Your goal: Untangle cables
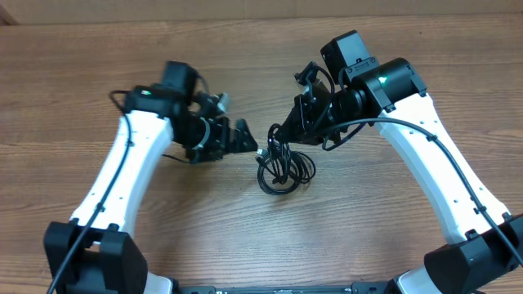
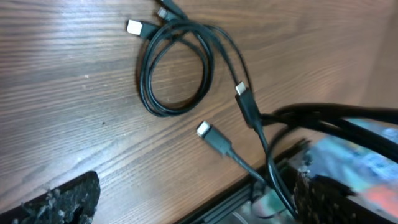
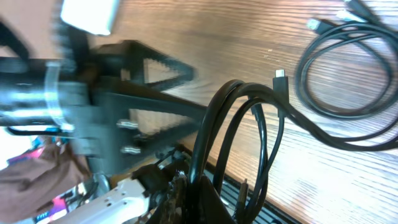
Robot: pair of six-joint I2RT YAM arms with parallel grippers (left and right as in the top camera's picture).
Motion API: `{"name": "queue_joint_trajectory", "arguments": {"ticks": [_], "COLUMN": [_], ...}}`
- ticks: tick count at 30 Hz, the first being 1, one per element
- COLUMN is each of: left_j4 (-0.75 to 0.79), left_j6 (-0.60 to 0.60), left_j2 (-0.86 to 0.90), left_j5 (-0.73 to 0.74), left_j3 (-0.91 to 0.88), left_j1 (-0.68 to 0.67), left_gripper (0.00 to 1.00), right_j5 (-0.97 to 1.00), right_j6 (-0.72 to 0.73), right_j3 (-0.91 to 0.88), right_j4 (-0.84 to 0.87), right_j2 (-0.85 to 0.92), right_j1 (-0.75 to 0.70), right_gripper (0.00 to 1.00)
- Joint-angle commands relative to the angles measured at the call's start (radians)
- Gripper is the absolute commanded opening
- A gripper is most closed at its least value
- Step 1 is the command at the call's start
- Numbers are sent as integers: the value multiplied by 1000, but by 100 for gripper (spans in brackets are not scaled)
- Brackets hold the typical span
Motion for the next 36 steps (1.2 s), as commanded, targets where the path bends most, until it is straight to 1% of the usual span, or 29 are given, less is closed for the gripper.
{"name": "queue_joint_trajectory", "arguments": {"ticks": [1,2,4,9,11,14,15,18,21,22,23,27,28,30,33,35,36], "left_j4": [-42,-53,-67,-56,-42,-24,-16,14,37,43,47,50,50,51,56,62,64], "left_j6": [171,213,247,247,214,77,49,30,29,29,29,-8,-18,-19,-19,-19,-19], "left_j2": [-6,-5,-5,-3,-1,3,3,3,3,3,3,3,3,3,3,3,3], "left_j5": [214,253,265,151,72,-93,-124,-134,-136,-136,-137,-161,-172,-178,-177,-177,-177], "left_j3": [41,41,40,37,37,36,36,35,35,35,35,34,34,34,34,34,34], "left_j1": [63,68,63,-10,-42,-76,-81,-80,-79,-79,-79,-80,-80,-80,-80,-80,-80], "left_gripper": [100,100,99,100,100,99,100,100,100,96,90,63,59,58,59,48,39], "right_j5": [48,48,44,-85,-127,-145,-162,-229,-250,-251,-253,-283,-293,-304,-304,-304,-303], "right_j6": [27,35,72,86,87,98,99,98,98,98,98,98,98,98,97,97,97], "right_j3": [27,27,27,27,27,27,27,27,27,27,27,27,27,27,27,27,27], "right_j4": [18,26,41,101,115,116,113,113,113,113,113,113,113,113,111,110,110], "right_j2": [-17,-17,-17,-17,-17,-17,-17,-17,-17,-17,-17,-17,-17,-17,-17,-17,-17], "right_j1": [4,4,4,4,4,4,4,4,4,4,4,4,4,4,4,4,4], "right_gripper": [4,4,4,4,4,4,4,4,4,4,4,4,4,4,4,4,4]}}
